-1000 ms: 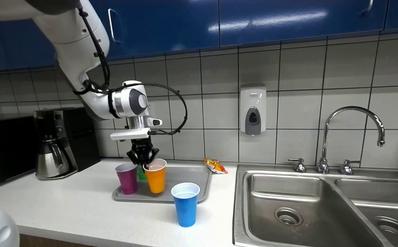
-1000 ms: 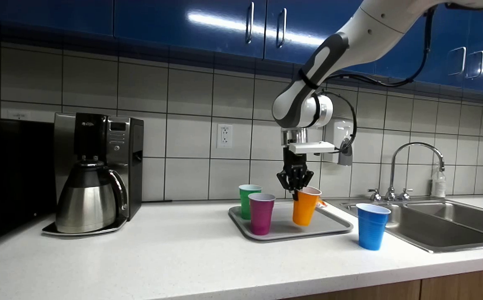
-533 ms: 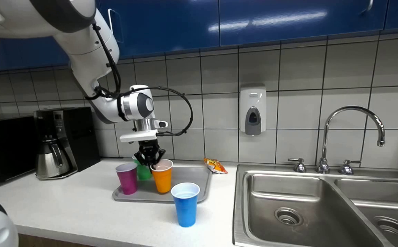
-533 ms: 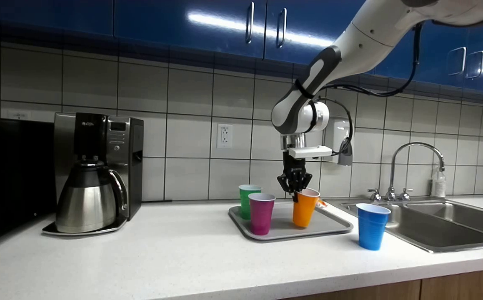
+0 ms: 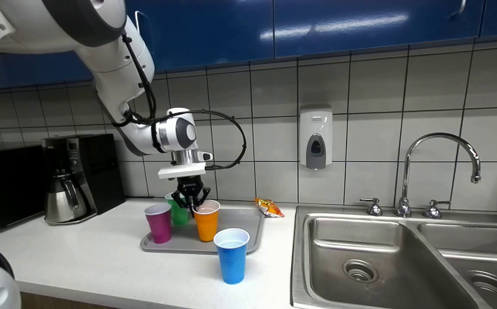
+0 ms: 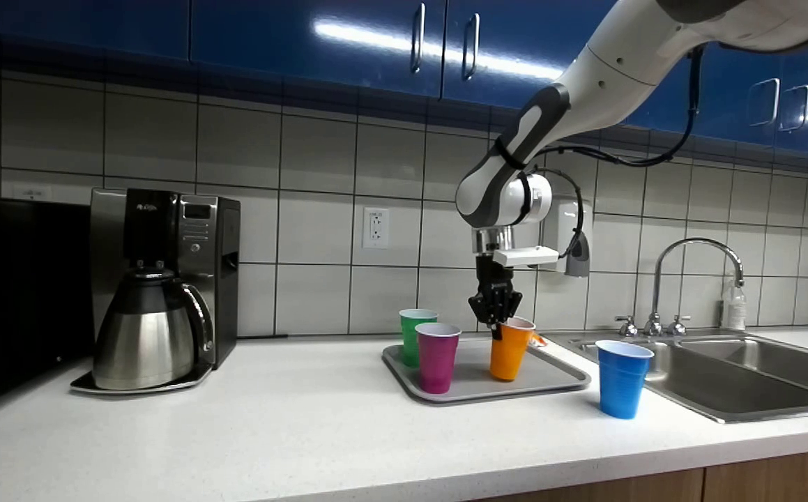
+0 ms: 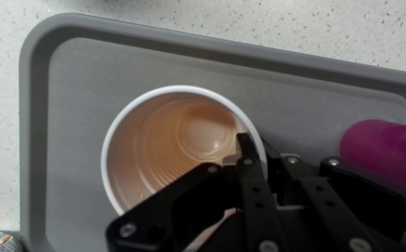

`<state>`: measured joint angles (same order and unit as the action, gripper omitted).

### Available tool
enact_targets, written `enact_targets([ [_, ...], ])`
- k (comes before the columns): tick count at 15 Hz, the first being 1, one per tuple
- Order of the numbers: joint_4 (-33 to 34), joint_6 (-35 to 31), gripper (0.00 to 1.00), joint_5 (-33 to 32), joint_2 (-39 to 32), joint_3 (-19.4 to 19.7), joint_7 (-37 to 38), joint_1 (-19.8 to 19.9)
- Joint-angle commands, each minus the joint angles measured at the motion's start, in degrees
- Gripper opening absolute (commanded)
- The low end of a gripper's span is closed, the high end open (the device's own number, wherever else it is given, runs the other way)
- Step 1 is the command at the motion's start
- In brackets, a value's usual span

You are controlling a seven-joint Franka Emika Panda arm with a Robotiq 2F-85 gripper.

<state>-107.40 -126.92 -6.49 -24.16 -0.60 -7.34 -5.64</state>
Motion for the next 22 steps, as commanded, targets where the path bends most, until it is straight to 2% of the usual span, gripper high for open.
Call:
enact_targets([
  [1, 1.24, 2.50, 0.01, -0.86, 0.09, -1.50, -4.48, 1.27],
  [9, 1.46, 4.23, 0.01, -0.21, -0.27, -2.70, -11.46, 1.84],
  [14, 1.31, 4.05, 0.01, -1.45, -0.25, -2.34, -12.37, 1.38],
  [15, 1.35, 4.47, 0.30, -1.71, -0.26, -2.27, -12.26, 1.23],
  [17, 1.50, 4.74, 0.38, -2.28, -0.31, -2.10, -11.74, 1.02],
  [19, 1.83, 4.73, 0.53, -3.53, -0.53, -1.28, -8.32, 0.32],
  [22, 1.74, 5.07, 0.75, -4.01, -0.18, -1.33, -7.38, 0.43],
])
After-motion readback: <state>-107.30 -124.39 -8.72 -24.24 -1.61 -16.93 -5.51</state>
